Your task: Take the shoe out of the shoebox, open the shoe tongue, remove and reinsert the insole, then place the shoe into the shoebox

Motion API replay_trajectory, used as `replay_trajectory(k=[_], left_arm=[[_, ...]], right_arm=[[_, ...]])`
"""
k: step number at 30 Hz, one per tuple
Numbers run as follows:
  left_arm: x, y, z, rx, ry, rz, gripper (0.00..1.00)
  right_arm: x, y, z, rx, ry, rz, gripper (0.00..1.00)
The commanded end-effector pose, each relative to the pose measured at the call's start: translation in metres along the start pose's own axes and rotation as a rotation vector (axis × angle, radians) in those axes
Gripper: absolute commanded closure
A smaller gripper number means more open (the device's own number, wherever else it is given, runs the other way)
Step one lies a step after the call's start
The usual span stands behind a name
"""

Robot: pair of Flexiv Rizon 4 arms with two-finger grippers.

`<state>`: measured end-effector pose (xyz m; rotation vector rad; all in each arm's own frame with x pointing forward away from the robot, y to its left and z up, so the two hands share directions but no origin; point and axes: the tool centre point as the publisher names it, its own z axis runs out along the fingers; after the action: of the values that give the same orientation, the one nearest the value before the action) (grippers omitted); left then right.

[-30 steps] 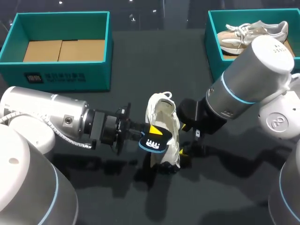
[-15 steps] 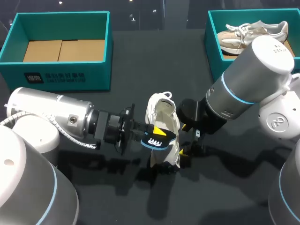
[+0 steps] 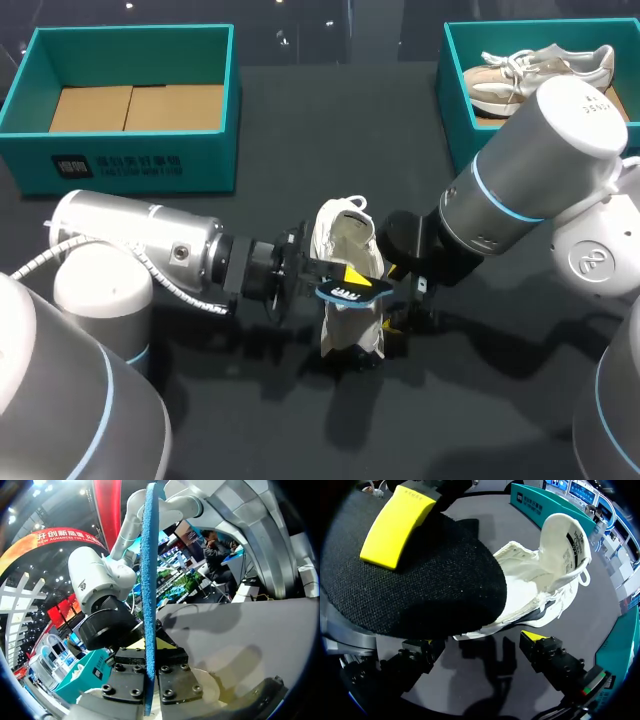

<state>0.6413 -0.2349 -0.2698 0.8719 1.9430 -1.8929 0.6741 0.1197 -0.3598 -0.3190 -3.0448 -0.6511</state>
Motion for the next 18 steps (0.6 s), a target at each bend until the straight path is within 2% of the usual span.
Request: replay_trajectory(k=[1, 10, 18], left_arm=[[-0.003, 0.010, 0.007, 0.009, -0.005, -0.016, 1.00], [-0.005, 0.006, 0.006, 0.016, -0.033, -0.062, 1.00], [0.000, -0.005, 0.000, 0.010, -0.059, -0.085, 1.00]], right_arm=[[0.001, 0.000, 0.001, 0.000, -0.003, 0.001, 0.00], [0.001, 0.000, 0.001, 0.000, -0.003, 0.001, 0.00], [0.001, 0.000, 0.001, 0.000, -0.003, 0.001, 0.00]])
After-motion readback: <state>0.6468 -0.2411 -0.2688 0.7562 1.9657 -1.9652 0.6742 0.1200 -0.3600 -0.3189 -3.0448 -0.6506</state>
